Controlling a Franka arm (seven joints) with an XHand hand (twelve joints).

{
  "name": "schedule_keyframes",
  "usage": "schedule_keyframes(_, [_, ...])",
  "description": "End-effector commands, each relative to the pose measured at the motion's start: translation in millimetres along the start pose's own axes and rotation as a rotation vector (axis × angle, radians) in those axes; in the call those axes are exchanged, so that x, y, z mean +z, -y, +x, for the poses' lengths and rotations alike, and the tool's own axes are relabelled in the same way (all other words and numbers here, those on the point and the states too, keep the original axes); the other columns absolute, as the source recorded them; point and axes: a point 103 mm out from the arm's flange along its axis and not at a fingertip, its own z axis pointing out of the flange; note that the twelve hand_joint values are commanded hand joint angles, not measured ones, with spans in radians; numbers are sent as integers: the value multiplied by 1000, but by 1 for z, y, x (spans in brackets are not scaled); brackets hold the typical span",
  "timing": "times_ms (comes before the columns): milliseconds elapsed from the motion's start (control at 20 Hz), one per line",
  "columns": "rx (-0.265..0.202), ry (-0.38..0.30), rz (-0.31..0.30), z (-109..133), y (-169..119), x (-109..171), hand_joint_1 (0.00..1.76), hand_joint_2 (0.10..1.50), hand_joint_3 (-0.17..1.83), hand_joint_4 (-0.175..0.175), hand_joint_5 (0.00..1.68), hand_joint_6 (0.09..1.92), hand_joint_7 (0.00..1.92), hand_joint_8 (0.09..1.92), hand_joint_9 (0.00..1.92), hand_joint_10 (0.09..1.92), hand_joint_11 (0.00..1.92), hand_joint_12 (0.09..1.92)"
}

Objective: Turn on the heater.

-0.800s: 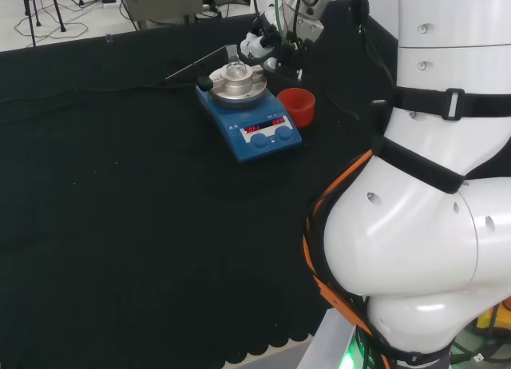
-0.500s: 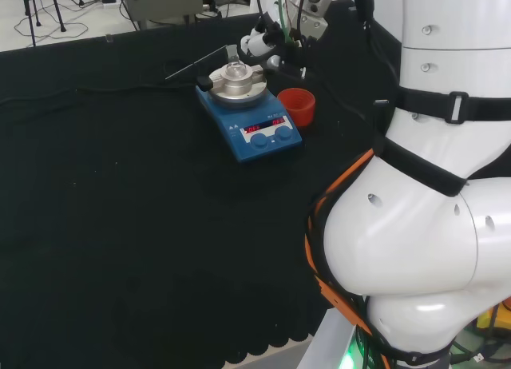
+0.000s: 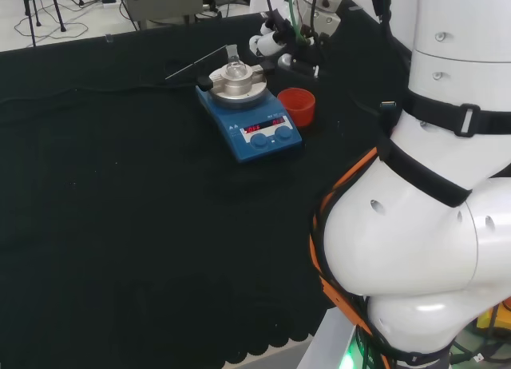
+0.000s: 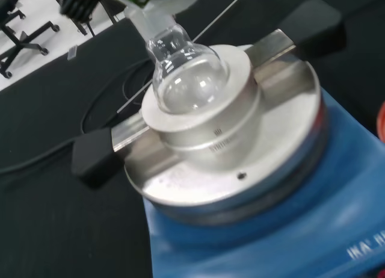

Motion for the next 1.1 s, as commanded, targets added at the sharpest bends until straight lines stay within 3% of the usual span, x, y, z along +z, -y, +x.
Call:
schedule_keyframes(50, [10,74,58,-8,50,-14,876,725,739,-86,507,866,486,786,532,788,81,1377])
schedule_keyframes(400, [65,139,193,-12,88,-21,1019,769,754,-89,388,823,957,849,1024,760,451,1321])
schedule_keyframes(500, [70,163,214,-11,98,-21,1071,773,777,-96,387,821,1092,934,1152,845,612,1284])
schedule_keyframes(550, [71,179,226,-10,102,-20,1186,720,829,-107,389,817,1097,1027,1206,908,738,1244])
schedule_keyframes(750, [77,241,299,-6,116,-16,1180,758,805,-125,390,832,1296,1219,1370,1157,1248,1117])
schedule_keyframes(1100, [88,290,397,2,134,-10,1203,779,776,-112,323,829,1434,1358,1540,1341,1637,1334])
